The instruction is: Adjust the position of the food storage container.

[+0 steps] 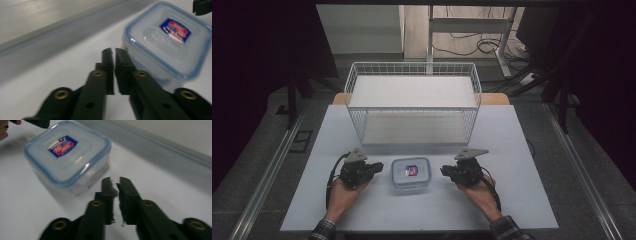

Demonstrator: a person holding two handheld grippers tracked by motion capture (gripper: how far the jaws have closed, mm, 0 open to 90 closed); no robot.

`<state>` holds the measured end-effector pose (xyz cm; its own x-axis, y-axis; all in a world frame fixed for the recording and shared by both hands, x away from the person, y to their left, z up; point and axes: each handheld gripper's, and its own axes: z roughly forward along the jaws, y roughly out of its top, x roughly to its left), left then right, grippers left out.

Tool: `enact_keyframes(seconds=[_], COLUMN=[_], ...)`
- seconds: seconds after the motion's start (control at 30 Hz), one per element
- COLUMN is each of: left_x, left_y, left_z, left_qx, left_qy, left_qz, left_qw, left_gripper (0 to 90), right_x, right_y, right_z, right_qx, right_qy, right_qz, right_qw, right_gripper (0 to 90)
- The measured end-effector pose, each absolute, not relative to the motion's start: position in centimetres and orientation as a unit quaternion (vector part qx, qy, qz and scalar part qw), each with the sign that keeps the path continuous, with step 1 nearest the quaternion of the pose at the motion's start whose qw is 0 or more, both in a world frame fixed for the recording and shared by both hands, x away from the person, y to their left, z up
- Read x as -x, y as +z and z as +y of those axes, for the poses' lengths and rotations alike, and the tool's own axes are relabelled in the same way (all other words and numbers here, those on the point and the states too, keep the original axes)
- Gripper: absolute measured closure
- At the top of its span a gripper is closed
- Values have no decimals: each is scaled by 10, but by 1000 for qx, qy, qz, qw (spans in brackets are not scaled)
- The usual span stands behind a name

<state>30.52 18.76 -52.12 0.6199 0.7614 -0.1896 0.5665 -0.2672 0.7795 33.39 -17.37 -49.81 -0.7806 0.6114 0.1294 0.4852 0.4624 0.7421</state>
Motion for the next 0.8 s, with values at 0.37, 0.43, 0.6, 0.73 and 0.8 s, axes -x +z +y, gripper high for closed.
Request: enact_keyframes(seconds=[0.37, 0.43, 0.6, 0.73, 0.8], left_x=[-329, -329, -324, -319, -317], left_y=[-536, -536, -536, -535, -535], left_z=[165, 163, 153, 147, 143], left_qx=[-800, -802, -811, -816, -820], left_qy=[84, 85, 78, 74, 70], left_qz=[419, 417, 410, 404, 400], left_qw=[422, 418, 410, 406, 403], left_gripper=[899, 898, 898, 898, 898], right_x=[-376, -377, -371, -363, -358], right_y=[-514, -515, -512, -511, -511], right_z=[-131, -130, -133, -141, -144], right_qx=[-317, -314, -312, -319, -321], right_qy=[385, 386, 389, 382, 378], right_qz=[861, 863, 864, 865, 867], right_qw=[95, 85, 69, 60, 56], right_gripper=[893, 893, 893, 891, 891])
